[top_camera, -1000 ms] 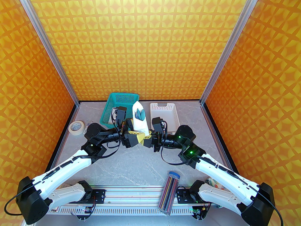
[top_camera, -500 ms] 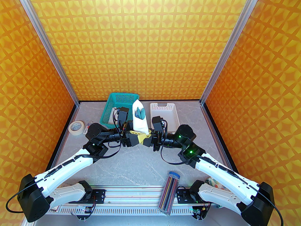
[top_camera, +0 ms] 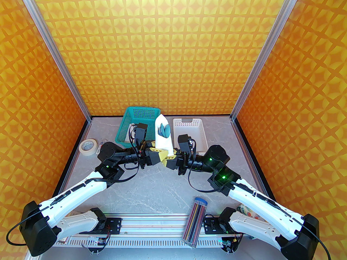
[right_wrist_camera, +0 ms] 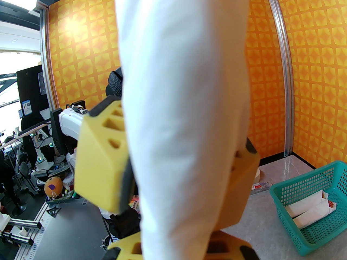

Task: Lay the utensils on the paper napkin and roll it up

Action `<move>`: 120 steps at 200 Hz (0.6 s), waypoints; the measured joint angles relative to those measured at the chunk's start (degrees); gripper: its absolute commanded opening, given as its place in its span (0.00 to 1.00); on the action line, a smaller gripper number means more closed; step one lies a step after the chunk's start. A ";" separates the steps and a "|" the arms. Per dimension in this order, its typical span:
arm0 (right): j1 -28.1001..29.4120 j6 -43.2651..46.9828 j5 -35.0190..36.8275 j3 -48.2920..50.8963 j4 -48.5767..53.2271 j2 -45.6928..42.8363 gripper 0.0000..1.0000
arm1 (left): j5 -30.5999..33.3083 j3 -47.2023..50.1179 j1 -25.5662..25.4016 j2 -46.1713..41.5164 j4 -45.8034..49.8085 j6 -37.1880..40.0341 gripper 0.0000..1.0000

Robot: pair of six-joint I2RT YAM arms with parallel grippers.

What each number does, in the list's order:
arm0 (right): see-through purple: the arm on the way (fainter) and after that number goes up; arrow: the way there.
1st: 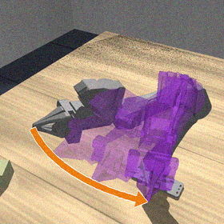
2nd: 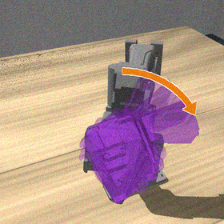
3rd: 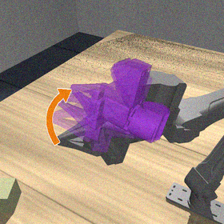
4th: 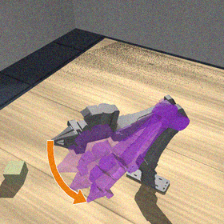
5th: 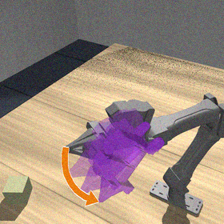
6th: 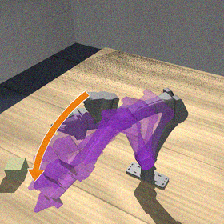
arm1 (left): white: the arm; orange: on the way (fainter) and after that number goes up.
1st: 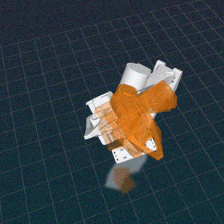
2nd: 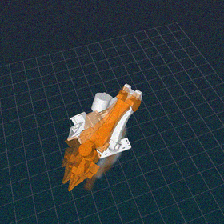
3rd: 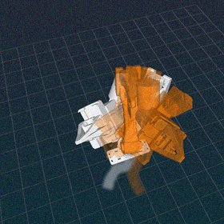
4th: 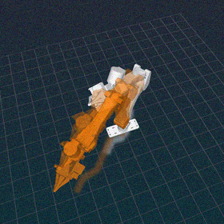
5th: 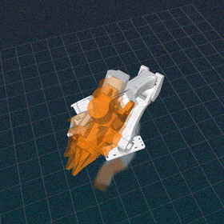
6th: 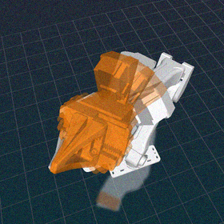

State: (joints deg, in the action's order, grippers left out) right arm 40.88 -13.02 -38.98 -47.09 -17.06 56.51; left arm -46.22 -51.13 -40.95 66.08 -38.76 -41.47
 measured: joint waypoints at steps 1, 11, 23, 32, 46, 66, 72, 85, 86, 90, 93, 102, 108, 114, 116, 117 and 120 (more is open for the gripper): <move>0.00 0.00 0.00 0.00 0.00 0.00 0.05 | 0.00 0.00 0.00 -0.02 0.02 0.00 0.27; 0.00 0.28 0.04 0.00 0.37 -0.20 0.05 | 0.31 0.00 0.00 -0.15 0.46 0.17 0.25; 0.00 0.63 0.20 0.00 0.92 -0.37 0.05 | 0.61 0.00 0.00 -0.26 0.87 0.57 0.23; 0.00 0.85 0.24 0.00 1.25 -0.39 0.06 | 0.85 0.00 0.00 -0.57 1.55 0.83 0.22; 0.11 1.27 0.22 0.00 1.44 -0.42 0.06 | 1.25 0.00 0.00 -1.22 2.80 1.31 0.19; 0.33 1.27 0.24 0.00 2.10 -0.98 0.09 | 1.36 0.00 0.00 -1.77 3.74 2.32 0.13; 0.33 1.25 0.22 0.00 2.38 -1.14 0.11 | 1.42 0.00 0.00 -1.77 3.89 2.73 0.11; 0.31 1.18 0.22 0.00 3.08 -1.38 0.18 | 1.46 0.00 -0.02 -1.77 4.24 3.28 0.07; 0.31 1.20 0.22 0.00 3.13 -1.38 0.19 | 1.46 0.00 -0.02 -1.77 4.26 3.32 0.07; 0.31 1.14 0.22 0.00 3.34 -1.40 0.22 | 1.49 0.00 0.00 -1.77 4.46 3.41 0.07; 0.31 1.18 0.15 0.00 3.50 -1.42 0.24 | 1.57 0.00 0.00 -1.77 4.61 3.43 0.06; 0.31 1.46 0.20 -0.04 4.26 -1.60 0.30 | 1.79 0.00 0.02 -1.77 4.72 3.43 0.03; 0.24 1.57 0.26 -0.04 5.05 -1.79 0.35 | 1.99 0.00 0.09 -1.84 4.72 3.43 0.02; 0.20 1.81 0.42 -0.07 6.01 -2.05 0.39 | 2.14 0.00 0.11 -1.99 4.72 3.43 0.00; 0.17 1.64 0.44 -0.07 6.21 -2.12 0.40 | 2.16 0.00 0.11 -2.01 4.72 3.43 0.00; 0.17 1.62 0.44 -0.07 6.54 -2.16 0.41 | 2.16 0.00 0.11 -2.05 4.72 3.43 0.00; 0.13 1.68 0.48 -0.09 7.02 -2.29 0.43 | 2.19 0.00 0.11 -2.14 4.72 3.43 0.00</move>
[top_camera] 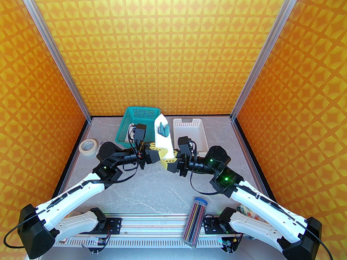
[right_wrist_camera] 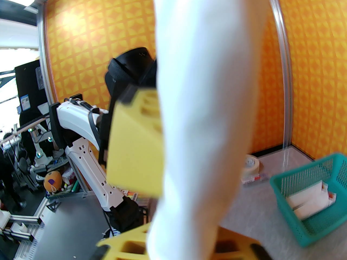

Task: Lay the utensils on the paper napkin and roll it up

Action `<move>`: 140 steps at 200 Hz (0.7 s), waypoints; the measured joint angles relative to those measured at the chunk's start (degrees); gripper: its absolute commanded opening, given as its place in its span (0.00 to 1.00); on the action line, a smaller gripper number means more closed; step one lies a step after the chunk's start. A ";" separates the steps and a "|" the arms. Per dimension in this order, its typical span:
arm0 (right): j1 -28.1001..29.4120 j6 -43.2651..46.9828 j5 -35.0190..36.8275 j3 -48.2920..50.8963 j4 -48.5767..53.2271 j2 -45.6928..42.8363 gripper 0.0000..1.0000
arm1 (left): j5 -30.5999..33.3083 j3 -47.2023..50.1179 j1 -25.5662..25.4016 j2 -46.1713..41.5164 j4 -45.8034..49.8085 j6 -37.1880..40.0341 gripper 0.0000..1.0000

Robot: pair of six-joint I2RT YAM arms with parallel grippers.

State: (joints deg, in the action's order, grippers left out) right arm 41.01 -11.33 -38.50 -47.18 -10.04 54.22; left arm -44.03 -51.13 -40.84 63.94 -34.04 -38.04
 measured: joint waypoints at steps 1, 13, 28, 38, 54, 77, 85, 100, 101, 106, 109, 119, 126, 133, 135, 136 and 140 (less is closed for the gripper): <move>0.00 0.09 0.00 0.00 0.04 -0.04 0.44 | 0.00 0.00 0.00 -0.02 0.00 0.00 0.00; 0.00 0.63 0.17 0.00 2.40 -0.87 0.51 | 0.04 0.00 0.00 -0.46 -0.02 0.00 0.00; -0.07 1.70 0.66 0.02 5.73 -2.56 0.60 | 0.35 0.00 0.09 -0.98 0.00 0.24 0.00; -0.31 1.79 1.03 0.02 7.98 -3.98 0.67 | 0.55 0.00 0.24 -1.27 0.02 0.48 0.00; -1.40 2.21 1.57 0.02 10.99 -6.82 0.77 | 0.87 0.00 0.46 -1.46 0.09 0.68 0.00; -3.65 2.01 1.62 -0.20 13.77 -10.47 0.84 | 1.14 0.00 0.72 -1.46 0.66 0.83 0.00; -4.48 1.46 1.31 -0.52 14.38 -11.06 0.85 | 1.25 0.00 0.72 -1.55 0.92 0.85 0.00; -5.53 0.26 0.33 -2.14 15.10 -10.54 0.82 | 1.27 0.00 0.72 -1.92 1.31 0.98 0.00; -5.55 0.04 0.26 -2.23 15.15 -10.47 0.82 | 1.27 0.00 0.72 -1.97 1.31 0.98 0.00; -5.70 -0.28 -0.28 -3.17 15.23 -9.66 0.79 | 1.25 0.00 0.72 -2.10 1.38 1.01 0.00; -5.75 -0.87 -0.61 -3.69 15.28 -9.20 0.77 | 1.25 0.00 0.72 -2.21 1.38 1.01 0.00; -5.79 -1.51 -1.97 -5.73 15.43 -7.21 0.74 | 1.27 0.00 0.72 -2.58 1.36 1.01 0.00; -5.79 -2.27 -3.21 -7.32 15.37 -5.35 0.75 | 1.25 0.00 0.72 -2.84 1.36 1.01 0.00; -5.79 -3.21 -4.26 -8.55 15.17 -3.65 0.75 | 1.25 0.00 0.72 -3.04 1.33 1.03 0.00; -5.79 -3.56 -4.68 -8.85 15.04 -3.13 0.75 | 1.25 0.00 0.72 -3.08 1.33 1.03 0.00; -5.79 -3.63 -4.79 -8.96 14.97 -2.97 0.76 | 1.25 0.00 0.72 -3.10 1.33 1.01 0.00; -5.79 -4.35 -5.49 -9.40 14.62 -2.03 0.76 | 1.25 0.00 0.72 -3.17 1.33 1.01 0.00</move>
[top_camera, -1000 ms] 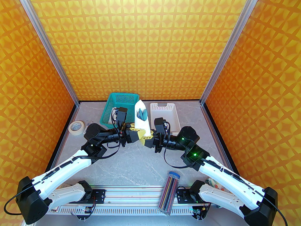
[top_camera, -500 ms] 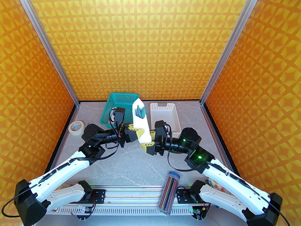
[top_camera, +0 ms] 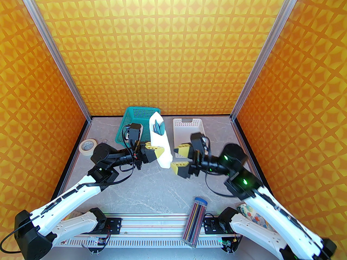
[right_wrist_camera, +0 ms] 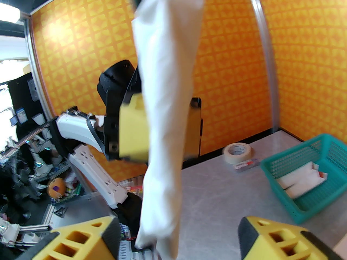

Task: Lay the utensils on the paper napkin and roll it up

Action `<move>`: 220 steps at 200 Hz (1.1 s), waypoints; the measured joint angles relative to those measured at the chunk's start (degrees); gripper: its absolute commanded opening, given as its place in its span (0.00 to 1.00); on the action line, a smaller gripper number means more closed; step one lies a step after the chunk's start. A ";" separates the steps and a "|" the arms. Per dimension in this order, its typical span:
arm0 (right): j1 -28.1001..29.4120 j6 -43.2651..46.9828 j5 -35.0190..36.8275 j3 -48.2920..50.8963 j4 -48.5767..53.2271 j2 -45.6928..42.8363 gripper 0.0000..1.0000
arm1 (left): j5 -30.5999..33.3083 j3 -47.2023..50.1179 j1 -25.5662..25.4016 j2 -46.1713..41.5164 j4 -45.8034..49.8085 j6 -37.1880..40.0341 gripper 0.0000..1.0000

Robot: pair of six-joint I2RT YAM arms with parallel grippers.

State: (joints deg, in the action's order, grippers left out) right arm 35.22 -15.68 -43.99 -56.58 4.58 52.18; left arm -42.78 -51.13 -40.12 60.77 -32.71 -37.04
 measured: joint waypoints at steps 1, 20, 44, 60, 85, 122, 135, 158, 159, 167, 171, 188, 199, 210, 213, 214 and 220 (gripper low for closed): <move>0.00 -0.09 -0.07 -0.07 -0.04 0.15 0.76 | 0.00 0.00 0.00 0.00 0.00 0.00 0.00; 0.00 -2.43 -2.36 -0.48 -1.55 3.08 0.73 | 0.00 0.00 0.00 -0.09 -0.02 0.00 0.00; 0.39 -4.55 -4.22 -0.48 -2.21 5.53 0.67 | 0.00 0.00 0.00 -0.09 -0.02 0.00 0.00; 0.96 -5.11 -4.96 -0.48 -2.29 6.29 0.61 | 0.00 0.00 0.00 -0.09 -0.02 0.00 0.00; 1.40 -6.10 -5.66 -0.44 -2.89 6.29 0.46 | 0.02 0.00 0.00 -0.09 0.00 0.02 0.00; 1.68 -6.49 -6.56 0.07 -3.58 6.12 0.30 | 0.11 0.02 0.00 -0.07 0.48 0.04 0.00; 1.86 -6.51 -6.71 0.46 -3.52 5.73 0.28 | 0.13 0.00 0.00 -0.07 0.81 0.04 0.00; 1.95 -5.99 -6.86 0.98 -2.91 5.09 0.28 | 0.28 0.00 0.00 -0.04 1.07 0.02 0.00; 1.95 -5.97 -6.86 1.01 -2.89 5.07 0.28 | 0.28 0.00 0.00 -0.04 1.07 0.02 0.00; 1.95 -5.70 -6.86 1.40 -2.69 4.74 0.31 | 0.42 0.00 0.00 -0.04 1.22 0.02 0.00; 1.95 -5.62 -6.84 1.60 -2.54 4.55 0.32 | 0.44 0.00 0.00 -0.04 1.27 0.00 0.00; 1.95 -5.01 -6.80 2.58 -2.01 3.78 0.23 | 0.46 0.00 0.00 -0.02 1.46 0.00 0.00; 1.95 -4.81 -6.71 2.89 -1.66 3.41 0.13 | 0.52 0.00 0.00 0.02 1.51 0.00 0.00; 1.95 -4.11 -6.62 2.93 -1.31 3.17 0.06 | 0.72 0.00 0.00 0.13 1.64 -0.09 0.00; 1.95 -4.39 -6.62 2.93 -1.09 3.04 0.05 | 0.87 0.00 0.00 0.17 1.64 -0.22 0.00; 1.95 -4.39 -6.62 2.93 -1.09 3.04 0.05 | 0.87 0.00 0.00 0.17 1.64 -0.22 0.00; 1.95 -4.26 -6.56 2.93 -0.83 2.93 0.04 | 0.94 0.00 0.00 0.28 1.64 -0.33 0.00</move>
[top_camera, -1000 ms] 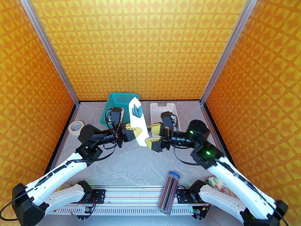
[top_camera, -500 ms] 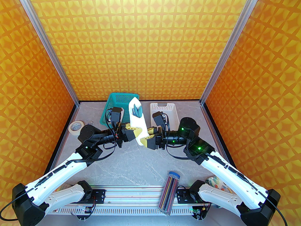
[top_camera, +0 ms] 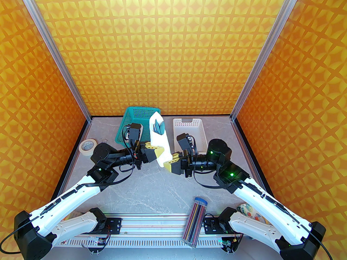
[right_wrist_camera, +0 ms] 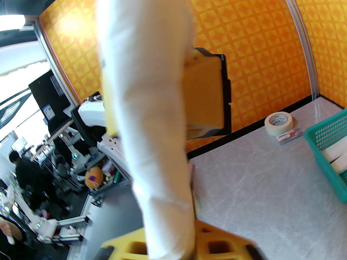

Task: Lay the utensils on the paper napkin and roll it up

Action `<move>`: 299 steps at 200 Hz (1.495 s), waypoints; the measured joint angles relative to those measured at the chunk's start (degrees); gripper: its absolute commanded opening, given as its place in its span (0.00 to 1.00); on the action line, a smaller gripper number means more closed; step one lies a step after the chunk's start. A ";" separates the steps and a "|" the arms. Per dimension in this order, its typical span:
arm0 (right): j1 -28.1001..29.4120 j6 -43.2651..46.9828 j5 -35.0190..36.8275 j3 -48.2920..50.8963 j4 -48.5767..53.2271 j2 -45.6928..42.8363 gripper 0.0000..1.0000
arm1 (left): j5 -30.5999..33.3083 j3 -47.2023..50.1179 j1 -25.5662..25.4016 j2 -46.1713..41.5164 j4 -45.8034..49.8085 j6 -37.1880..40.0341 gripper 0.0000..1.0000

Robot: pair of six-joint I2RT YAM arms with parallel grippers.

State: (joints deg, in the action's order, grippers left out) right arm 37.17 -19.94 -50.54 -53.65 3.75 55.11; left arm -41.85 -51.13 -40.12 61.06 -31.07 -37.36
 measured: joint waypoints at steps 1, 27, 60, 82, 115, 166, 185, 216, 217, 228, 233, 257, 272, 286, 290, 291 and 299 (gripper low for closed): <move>0.00 0.17 0.00 0.00 0.00 -0.02 0.03 | 0.02 0.00 0.00 0.04 0.02 -0.09 0.00; 0.00 0.94 0.44 0.00 0.55 -0.07 0.07 | 0.15 -0.04 0.00 0.24 0.09 -0.15 0.00; 0.00 2.47 1.40 0.24 2.03 -0.35 0.36 | 0.17 -0.11 0.00 0.61 0.52 -0.13 0.00; 0.00 3.87 2.80 0.61 4.87 -1.22 0.53 | 0.17 -0.55 0.00 0.87 0.90 -0.11 0.00; -0.24 7.23 5.92 0.68 8.94 -4.50 0.67 | 0.20 -1.07 0.00 0.87 0.90 -0.09 0.00; -1.70 10.01 7.78 -5.09 11.98 -4.28 0.75 | 0.20 -1.07 0.00 0.85 0.92 -0.11 0.00; -1.64 9.73 6.12 -7.78 10.47 -2.01 0.74 | 0.20 -1.07 0.00 0.85 0.90 -0.11 0.00; 0.02 9.11 4.72 -8.44 8.52 1.66 0.59 | 0.20 -1.07 0.00 0.87 0.90 -0.11 0.00; 0.04 9.20 4.66 -8.44 8.48 1.75 0.58 | 0.20 -1.07 0.00 0.87 0.90 -0.11 0.00; 0.46 8.81 4.37 -8.44 8.41 2.64 0.49 | 0.20 -1.07 0.00 0.87 0.92 -0.11 0.00; 0.55 8.98 4.24 -8.39 8.39 2.86 0.46 | 0.20 -1.07 0.00 0.87 0.94 -0.11 0.00; 0.59 8.39 4.11 -7.87 7.85 2.95 0.26 | 0.35 -1.07 0.00 0.87 1.18 -0.09 0.00; 0.59 8.46 4.00 -7.39 7.19 2.95 0.14 | 0.42 -1.22 0.15 0.87 1.99 -0.04 0.00; 0.59 7.74 4.00 -6.88 6.80 2.97 0.22 | 0.35 -1.53 0.42 0.94 3.04 0.13 0.00; 0.59 7.72 4.02 -6.78 6.67 2.95 0.30 | 0.35 -1.68 0.44 0.98 3.34 0.15 0.00; 0.59 7.52 4.07 -6.73 6.67 2.97 0.32 | 0.35 -1.73 0.46 1.01 3.41 0.15 0.00; 0.59 7.26 4.04 -6.43 6.45 2.95 0.42 | 0.42 -2.05 0.52 1.22 3.96 0.15 0.00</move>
State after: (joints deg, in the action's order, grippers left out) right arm 37.76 -12.69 -46.50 -60.07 10.20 58.06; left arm -41.43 -53.19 -39.59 62.28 -27.11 -37.21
